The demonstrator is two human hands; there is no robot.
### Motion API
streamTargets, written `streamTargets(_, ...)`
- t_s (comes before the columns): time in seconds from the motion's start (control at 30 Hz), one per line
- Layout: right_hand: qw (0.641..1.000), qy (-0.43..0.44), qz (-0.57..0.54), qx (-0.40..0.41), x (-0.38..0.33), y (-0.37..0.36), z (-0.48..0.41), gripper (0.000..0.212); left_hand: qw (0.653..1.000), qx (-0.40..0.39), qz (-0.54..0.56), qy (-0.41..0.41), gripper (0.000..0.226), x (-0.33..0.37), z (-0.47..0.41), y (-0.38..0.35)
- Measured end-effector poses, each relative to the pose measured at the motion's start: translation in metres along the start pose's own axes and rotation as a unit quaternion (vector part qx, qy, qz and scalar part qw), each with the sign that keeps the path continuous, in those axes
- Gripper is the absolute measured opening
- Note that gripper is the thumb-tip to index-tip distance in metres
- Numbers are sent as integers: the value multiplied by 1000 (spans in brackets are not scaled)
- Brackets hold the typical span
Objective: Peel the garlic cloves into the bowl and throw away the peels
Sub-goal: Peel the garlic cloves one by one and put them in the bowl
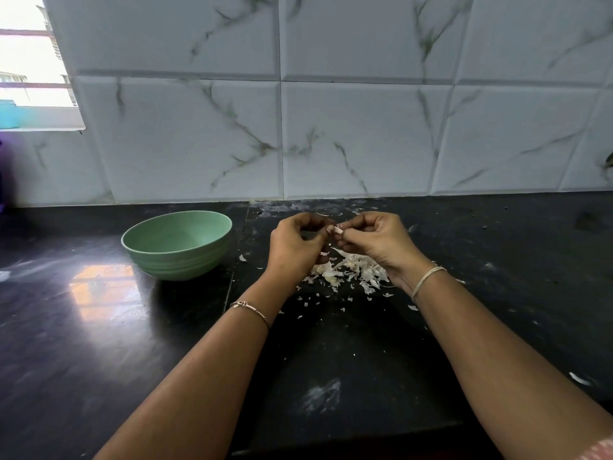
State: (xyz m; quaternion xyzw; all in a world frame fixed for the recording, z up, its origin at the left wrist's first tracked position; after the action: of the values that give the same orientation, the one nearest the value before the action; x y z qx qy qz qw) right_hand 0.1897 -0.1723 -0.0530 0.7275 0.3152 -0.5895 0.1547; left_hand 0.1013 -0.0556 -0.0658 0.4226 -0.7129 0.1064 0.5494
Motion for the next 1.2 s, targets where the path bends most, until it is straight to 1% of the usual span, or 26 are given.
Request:
streamTargets(0.1, 999, -19, -50, 5, -1, 0, -1, 6, 999, -10, 33, 13, 14, 0, -1, 1)
streamTargets(0.2, 996, -44, -81, 2, -3, 0, 0, 8, 999, -10, 31, 12, 16, 1, -1, 1)
streamTargets(0.37, 996, -55, -63, -1, -3, 0, 0, 12, 1000, 7, -18, -23, 14, 0, -1, 0)
streamTargets(0.5, 994, -79, -82, -3, -3, -1, 1, 15, 998, 7, -39, -40, 21, -1, -2, 1)
streamTargets(0.7, 986, -116, -122, -10, -4, 0, -1, 12, 997, 10, -51, -57, 20, 0, 1, 0)
streamTargets(0.83, 983, -129, -126, -14, -4, 1, -1, 13, 996, 8, -64, -64, 17, 2, 3, -1)
streamTargets(1.07, 983, -146, -111, -21, -5, 0, 0, 17, 986, 24, -127, -101, 18, -3, 1, -4)
streamTargets(1.2, 980, -157, -120, -22, -5, 2, -1, 13, 981, 26, -149, -118, 18, -5, 2, -5)
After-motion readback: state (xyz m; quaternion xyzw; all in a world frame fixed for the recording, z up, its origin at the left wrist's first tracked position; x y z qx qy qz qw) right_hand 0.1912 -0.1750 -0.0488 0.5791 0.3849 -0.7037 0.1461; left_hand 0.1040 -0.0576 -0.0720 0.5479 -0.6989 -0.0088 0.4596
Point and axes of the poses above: each hand's wrist, its own z-axis away from the middle knuckle, its own y-axis out of the back of the hand, x = y × z, the point moved 1 cm from there along -z, towards the middle knuckle, and after that the axes turned 10 degrees about -z, right-handed, at the moved point
